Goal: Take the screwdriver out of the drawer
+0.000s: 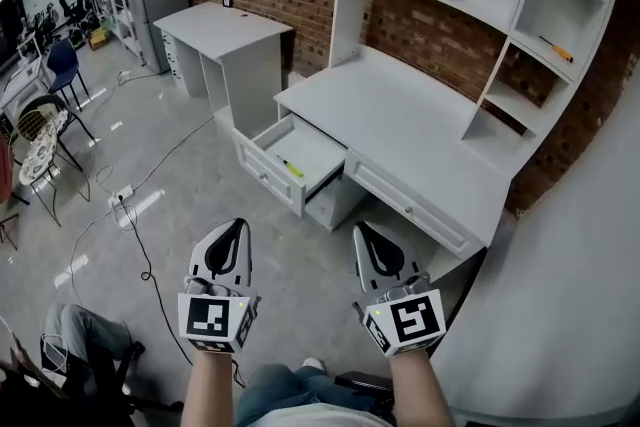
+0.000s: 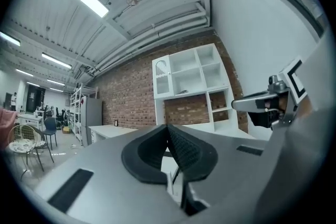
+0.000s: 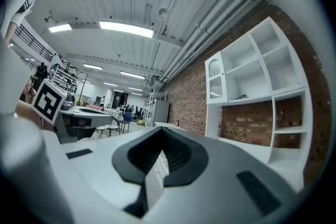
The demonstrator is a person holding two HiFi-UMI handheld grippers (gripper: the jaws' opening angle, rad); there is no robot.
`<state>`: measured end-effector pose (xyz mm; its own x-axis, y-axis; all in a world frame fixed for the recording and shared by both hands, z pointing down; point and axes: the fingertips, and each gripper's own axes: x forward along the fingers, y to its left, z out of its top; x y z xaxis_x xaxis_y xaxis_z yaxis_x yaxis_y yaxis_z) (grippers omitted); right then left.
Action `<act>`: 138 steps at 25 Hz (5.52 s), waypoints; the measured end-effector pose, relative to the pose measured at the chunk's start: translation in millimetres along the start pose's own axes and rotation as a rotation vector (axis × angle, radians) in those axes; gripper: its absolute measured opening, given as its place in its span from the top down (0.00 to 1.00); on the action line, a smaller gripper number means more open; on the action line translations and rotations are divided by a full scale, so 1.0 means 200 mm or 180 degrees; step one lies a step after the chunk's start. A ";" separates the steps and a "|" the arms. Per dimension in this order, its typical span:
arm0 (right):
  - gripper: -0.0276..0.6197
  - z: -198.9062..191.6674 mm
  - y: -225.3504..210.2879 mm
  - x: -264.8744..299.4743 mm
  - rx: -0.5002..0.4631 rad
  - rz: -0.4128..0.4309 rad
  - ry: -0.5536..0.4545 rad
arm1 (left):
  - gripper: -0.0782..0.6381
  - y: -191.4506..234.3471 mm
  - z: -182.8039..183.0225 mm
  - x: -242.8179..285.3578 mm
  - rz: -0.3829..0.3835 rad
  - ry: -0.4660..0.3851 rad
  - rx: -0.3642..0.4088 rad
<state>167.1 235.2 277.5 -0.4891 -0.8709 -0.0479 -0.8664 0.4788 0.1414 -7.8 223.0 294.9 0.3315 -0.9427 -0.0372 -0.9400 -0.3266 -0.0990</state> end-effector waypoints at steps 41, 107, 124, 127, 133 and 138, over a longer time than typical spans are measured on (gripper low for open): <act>0.44 -1.16 -0.50 2.50 -0.0064 0.0642 0.1493 | 0.88 1.34 -0.81 2.02 0.0023 0.0693 -0.0346; 0.84 -1.72 -1.08 2.66 -0.0064 0.0677 0.2559 | 0.88 1.19 -1.07 2.41 0.0216 0.1102 -0.0611; 0.83 -2.02 -1.51 2.64 0.0154 0.0208 0.2971 | 0.88 1.15 -1.09 2.49 0.0188 0.1238 -0.0515; 0.83 -2.03 -1.50 2.66 0.0147 0.0177 0.2965 | 0.88 1.17 -1.09 2.49 0.0206 0.1239 -0.0501; 0.69 -1.95 -1.50 2.66 0.0127 0.0078 0.2845 | 0.88 1.19 -1.05 2.47 0.0168 0.1176 -0.0465; 0.70 -1.74 -1.47 2.62 0.0084 -0.0086 0.2589 | 0.88 1.18 -0.98 2.45 0.0095 0.1063 -0.0477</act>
<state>200.8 -401.5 554.7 -0.2510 -0.6853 0.6837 -0.8840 0.4501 0.1267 -83.4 -328.9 448.5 0.2821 -0.9141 0.2914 -0.9585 -0.2815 0.0448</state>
